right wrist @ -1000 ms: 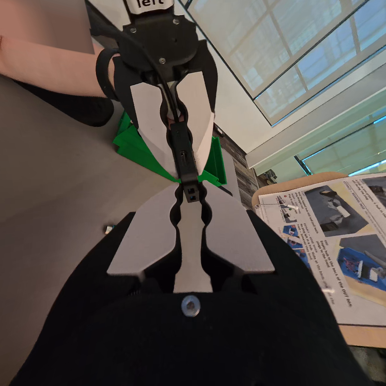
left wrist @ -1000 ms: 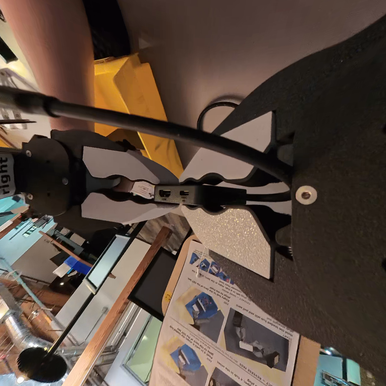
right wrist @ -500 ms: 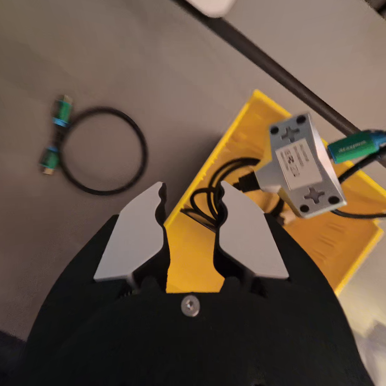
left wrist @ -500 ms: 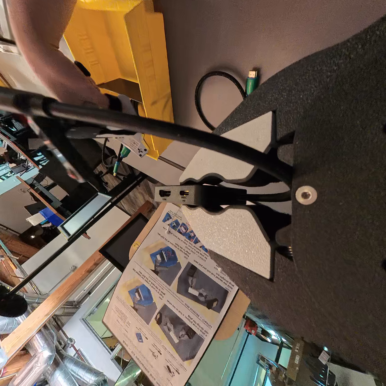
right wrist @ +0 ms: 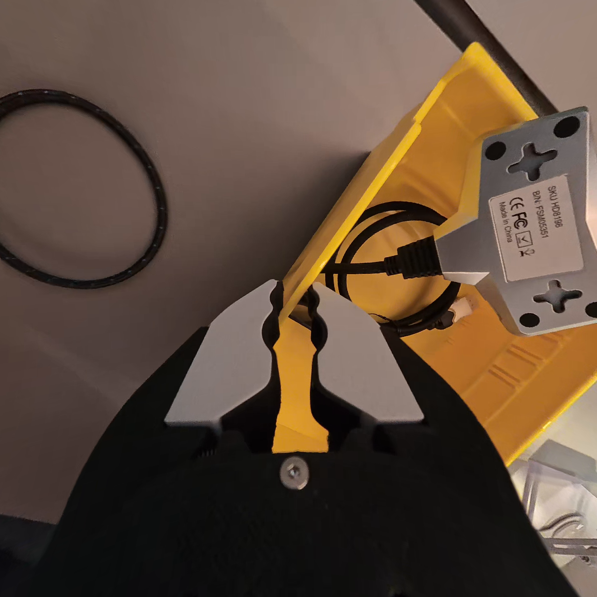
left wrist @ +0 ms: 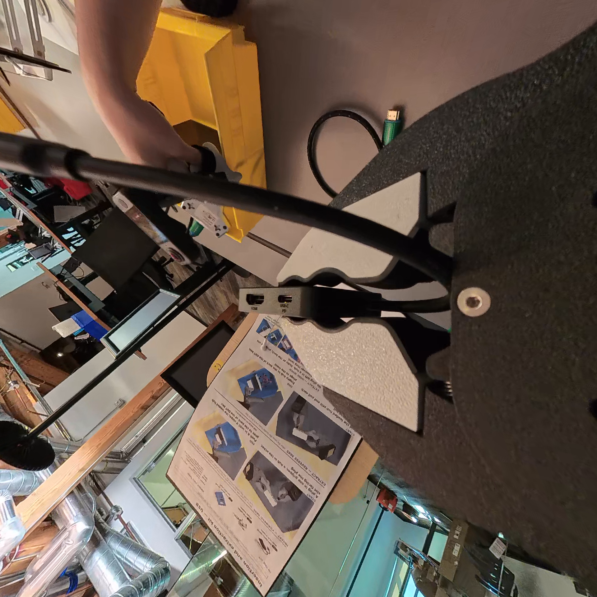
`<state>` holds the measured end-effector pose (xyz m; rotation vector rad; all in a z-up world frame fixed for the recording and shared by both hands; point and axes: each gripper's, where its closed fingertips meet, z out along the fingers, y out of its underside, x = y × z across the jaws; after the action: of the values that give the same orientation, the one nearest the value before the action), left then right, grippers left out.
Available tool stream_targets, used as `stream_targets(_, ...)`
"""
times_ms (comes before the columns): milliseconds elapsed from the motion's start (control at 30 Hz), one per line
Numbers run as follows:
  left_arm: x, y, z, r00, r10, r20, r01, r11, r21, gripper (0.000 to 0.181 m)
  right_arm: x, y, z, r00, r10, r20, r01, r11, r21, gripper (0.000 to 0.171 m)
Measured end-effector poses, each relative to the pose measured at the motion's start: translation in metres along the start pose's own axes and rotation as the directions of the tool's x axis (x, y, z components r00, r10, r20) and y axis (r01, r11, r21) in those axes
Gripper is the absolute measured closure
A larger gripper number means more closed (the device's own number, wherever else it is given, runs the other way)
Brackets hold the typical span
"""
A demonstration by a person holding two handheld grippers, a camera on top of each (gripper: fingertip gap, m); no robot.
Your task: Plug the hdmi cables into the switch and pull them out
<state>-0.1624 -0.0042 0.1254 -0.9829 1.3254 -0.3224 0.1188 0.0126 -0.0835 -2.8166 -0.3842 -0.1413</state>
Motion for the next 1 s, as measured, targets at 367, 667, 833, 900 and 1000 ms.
stream_targets(367, -0.014, 0.011, -0.005, 0.999, -0.016, 0.039, 0.017, 0.999, -0.041, 0.167, 0.032, 0.004, -0.011, 0.996, 0.036, -0.085, -0.033, 0.999, 0.033, 0.152)
stream_targets(667, -0.050, 0.028, -0.024, 0.974, 0.080, 0.214, -0.054, 0.991, -0.125, 0.167, -0.120, -0.115, -0.083, 0.949, -0.284, -0.138, 0.290, 0.607, 0.740, 0.144)
stream_targets(833, -0.048, 0.029, -0.022, 0.974, 0.084, 0.209, -0.055, 0.989, -0.138, 0.167, -0.201, -0.106, -0.013, 0.906, -0.406, 0.123, 0.239, 0.728, 0.643, 0.163)
stream_targets(900, -0.047, 0.028, -0.021, 0.973, 0.095, 0.210, -0.066, 0.987, -0.144, 0.167, -0.211, -0.104, -0.001, 0.903, -0.419, 0.093, 0.269, 0.722, 0.637, 0.158)
stream_targets(1000, -0.046, 0.029, -0.016, 0.972, 0.104, 0.213, -0.074, 0.987, -0.143, 0.167, -0.228, -0.092, 0.023, 0.886, -0.440, 0.146, 0.296, 0.780, 0.551, 0.151)
